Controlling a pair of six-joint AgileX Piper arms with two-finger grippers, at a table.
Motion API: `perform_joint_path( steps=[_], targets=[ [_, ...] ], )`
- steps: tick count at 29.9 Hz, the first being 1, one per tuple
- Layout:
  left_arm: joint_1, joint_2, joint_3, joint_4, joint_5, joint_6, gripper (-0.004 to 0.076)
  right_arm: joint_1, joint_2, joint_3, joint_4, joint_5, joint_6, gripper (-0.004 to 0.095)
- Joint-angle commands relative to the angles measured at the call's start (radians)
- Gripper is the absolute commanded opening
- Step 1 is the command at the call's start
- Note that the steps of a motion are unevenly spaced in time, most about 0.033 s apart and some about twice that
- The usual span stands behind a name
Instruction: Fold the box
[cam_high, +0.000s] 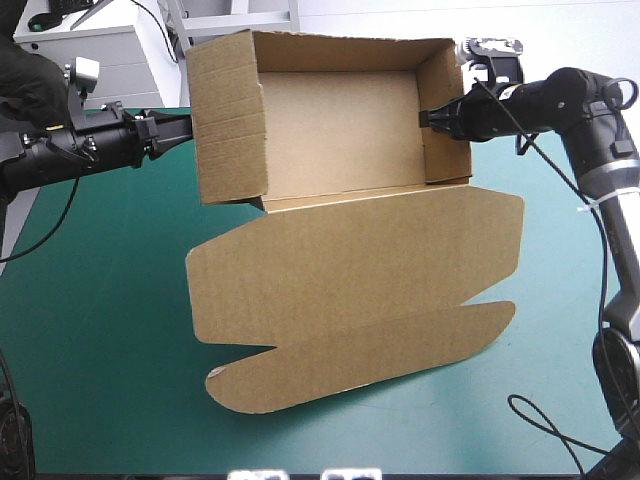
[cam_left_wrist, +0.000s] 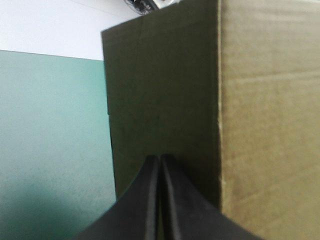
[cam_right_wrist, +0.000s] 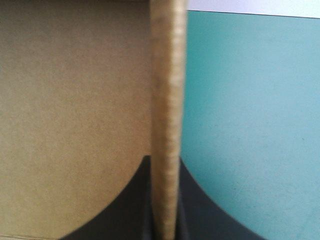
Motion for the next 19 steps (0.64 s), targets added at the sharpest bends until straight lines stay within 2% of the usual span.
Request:
perform_joint_path(
  steps=[1, 15, 19],
  targets=[
    [-0.006, -0.067, -0.025, 0.041, 0.067, -0.050, -0.0008, 0.030, -0.035, -0.031, 0.036, -0.099, 0.028, -0.0017],
    [-0.088, -0.078, -0.025, 0.046, 0.060, -0.065, -0.0008, 0.085, -0.015, -0.031, 0.024, -0.148, 0.066, -0.0017],
    [-0.099, -0.078, -0.025, 0.051, 0.035, -0.065, -0.0004, 0.096, -0.015, -0.031, -0.013, -0.146, 0.084, -0.0017]
  ],
)
